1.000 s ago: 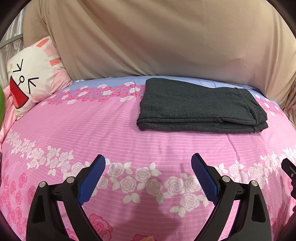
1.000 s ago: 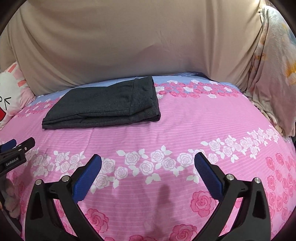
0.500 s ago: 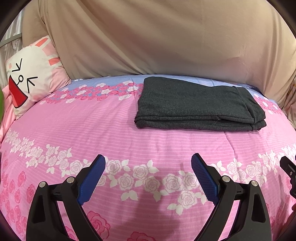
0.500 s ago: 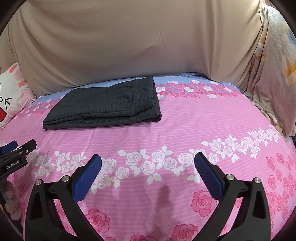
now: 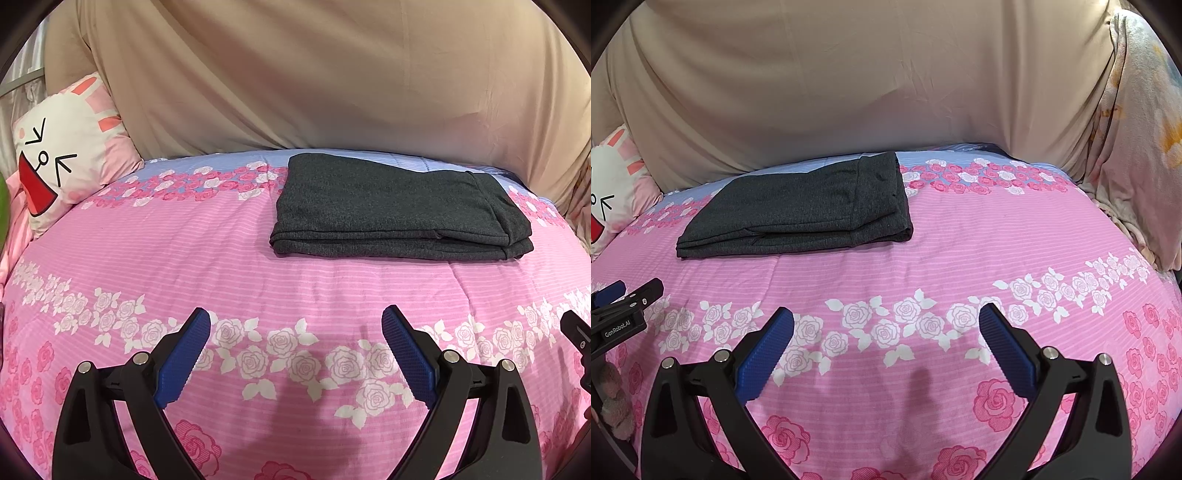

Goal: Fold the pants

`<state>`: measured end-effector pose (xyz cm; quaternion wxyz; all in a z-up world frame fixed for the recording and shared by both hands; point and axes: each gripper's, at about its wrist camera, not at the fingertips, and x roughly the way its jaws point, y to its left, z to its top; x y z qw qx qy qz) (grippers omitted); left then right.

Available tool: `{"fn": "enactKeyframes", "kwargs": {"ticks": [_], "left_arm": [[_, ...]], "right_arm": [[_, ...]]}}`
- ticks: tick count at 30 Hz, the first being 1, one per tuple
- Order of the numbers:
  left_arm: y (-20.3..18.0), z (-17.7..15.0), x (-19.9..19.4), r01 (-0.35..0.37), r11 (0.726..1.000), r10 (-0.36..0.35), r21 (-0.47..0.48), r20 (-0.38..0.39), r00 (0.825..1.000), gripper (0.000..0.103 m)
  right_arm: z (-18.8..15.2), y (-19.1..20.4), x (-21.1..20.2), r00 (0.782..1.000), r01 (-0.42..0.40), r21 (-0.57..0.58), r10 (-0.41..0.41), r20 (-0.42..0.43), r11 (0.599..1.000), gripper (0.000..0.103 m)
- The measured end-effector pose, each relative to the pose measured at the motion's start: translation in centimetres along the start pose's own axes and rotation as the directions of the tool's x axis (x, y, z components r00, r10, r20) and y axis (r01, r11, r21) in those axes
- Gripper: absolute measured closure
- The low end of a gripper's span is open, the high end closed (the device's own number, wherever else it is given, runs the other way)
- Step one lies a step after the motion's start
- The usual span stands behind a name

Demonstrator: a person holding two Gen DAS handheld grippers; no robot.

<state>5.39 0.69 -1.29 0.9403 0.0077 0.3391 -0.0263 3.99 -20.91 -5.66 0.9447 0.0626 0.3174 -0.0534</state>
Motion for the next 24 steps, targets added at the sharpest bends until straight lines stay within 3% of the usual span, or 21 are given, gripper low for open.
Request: {"fn": "enactKeyframes", "kwargs": {"ticks": [8, 13, 24], "left_arm": [[0.05, 0.04, -0.11, -0.004, 1.0, 0.004, 0.002, 0.002, 1.0, 0.011], [-0.19, 0.16, -0.42, -0.075, 0.997, 0.074, 0.02, 0.012, 0.997, 0.011], [-0.17, 0.13, -0.75, -0.057, 0.998, 0.056, 0.022, 0.042, 0.998, 0.011]], "right_arm": [[0.0, 0.0, 0.0, 1.0, -0.001, 0.0, 0.001, 0.0, 1.0, 0.005], [0.0, 0.02, 0.01, 1.0, -0.001, -0.001, 0.001, 0.0, 1.0, 0.005], [0.03, -0.01, -0.03, 1.0, -0.002, -0.001, 0.002, -0.001, 1.0, 0.005]]}}
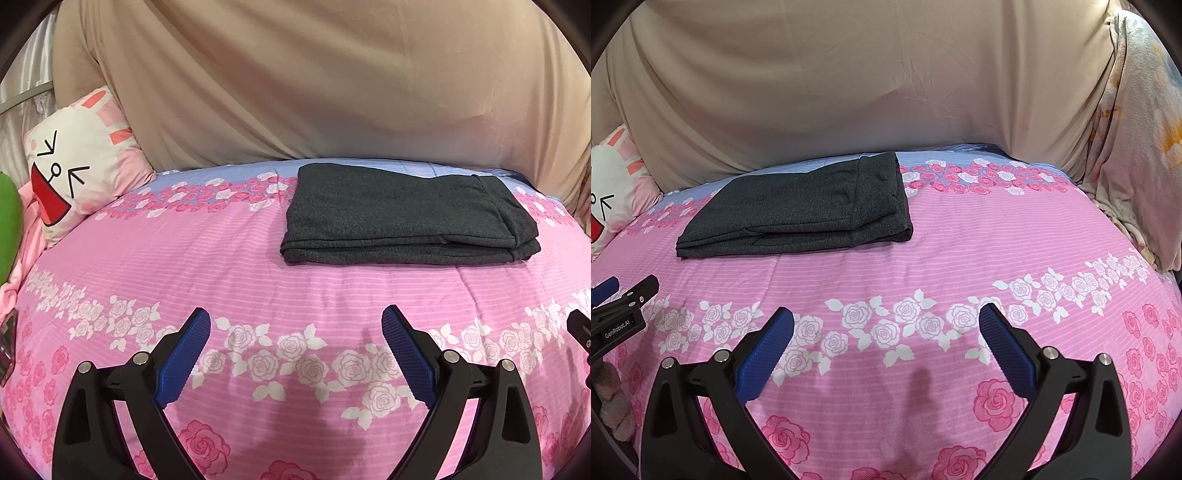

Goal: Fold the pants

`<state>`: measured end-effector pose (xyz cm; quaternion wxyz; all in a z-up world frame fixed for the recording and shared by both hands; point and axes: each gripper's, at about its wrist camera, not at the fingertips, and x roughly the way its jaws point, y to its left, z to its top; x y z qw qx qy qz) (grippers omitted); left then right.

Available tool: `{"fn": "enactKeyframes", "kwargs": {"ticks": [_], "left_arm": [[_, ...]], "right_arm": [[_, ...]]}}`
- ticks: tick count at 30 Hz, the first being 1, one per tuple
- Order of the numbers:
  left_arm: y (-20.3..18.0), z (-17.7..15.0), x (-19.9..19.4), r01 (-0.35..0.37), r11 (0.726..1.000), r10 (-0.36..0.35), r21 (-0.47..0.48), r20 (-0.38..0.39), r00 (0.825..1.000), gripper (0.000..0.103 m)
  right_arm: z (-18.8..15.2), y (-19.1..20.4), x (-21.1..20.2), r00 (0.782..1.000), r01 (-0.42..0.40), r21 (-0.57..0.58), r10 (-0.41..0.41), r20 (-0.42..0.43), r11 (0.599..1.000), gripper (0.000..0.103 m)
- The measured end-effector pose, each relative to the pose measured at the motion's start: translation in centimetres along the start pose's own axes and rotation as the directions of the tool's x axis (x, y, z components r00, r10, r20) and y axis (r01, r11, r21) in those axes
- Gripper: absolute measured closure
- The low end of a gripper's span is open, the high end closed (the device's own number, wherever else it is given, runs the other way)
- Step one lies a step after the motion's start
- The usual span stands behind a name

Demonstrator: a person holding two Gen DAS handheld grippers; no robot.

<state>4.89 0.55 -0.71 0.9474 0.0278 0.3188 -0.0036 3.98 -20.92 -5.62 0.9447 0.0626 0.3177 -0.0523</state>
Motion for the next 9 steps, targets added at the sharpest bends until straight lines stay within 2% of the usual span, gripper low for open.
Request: {"fn": "enactKeyframes", "kwargs": {"ticks": [9], "left_arm": [[-0.36, 0.01, 0.27, -0.009, 1.0, 0.009, 0.01, -0.013, 1.0, 0.014]], "right_arm": [[0.02, -0.08, 0.05, 1.0, -0.002, -0.001, 0.002, 0.0, 1.0, 0.005]]}}
